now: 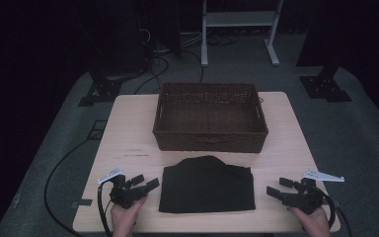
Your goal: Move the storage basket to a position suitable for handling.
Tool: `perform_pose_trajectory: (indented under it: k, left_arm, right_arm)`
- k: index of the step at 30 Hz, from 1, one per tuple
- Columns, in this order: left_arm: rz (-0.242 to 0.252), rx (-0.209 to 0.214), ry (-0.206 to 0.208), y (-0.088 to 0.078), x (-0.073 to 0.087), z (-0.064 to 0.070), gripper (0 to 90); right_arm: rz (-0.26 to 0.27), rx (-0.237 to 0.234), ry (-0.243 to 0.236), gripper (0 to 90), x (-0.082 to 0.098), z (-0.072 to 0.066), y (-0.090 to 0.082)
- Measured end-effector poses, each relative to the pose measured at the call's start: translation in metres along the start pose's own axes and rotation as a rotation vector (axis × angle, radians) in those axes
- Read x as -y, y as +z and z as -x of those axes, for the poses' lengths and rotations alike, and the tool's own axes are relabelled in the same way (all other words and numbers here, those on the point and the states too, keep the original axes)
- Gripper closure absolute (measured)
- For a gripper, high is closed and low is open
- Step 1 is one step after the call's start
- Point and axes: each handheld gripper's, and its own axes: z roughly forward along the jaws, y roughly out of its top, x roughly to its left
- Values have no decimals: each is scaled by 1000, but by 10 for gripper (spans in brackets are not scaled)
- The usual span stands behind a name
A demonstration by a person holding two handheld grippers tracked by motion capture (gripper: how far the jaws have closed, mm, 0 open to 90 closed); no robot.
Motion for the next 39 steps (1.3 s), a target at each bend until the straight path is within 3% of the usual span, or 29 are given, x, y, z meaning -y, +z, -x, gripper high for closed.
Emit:
perform_pose_trajectory:
  k: [13,27,32,39]
  left_arm:
    - [-72,-4,1,13,4,7,6]
    - [-164,-15,-14,31,9,12,10]
    - [-176,-3,-61,36,11,13,10]
    - [-189,-19,-44,44,15,18,47]
  right_arm:
    - [-76,-36,-18,133,-7,-14,30]
    - [-134,-37,52,136,-9,-17,56]
    - [-158,-18,66,142,-8,-18,63]
    - [-160,-7,84,162,-6,-18,67]
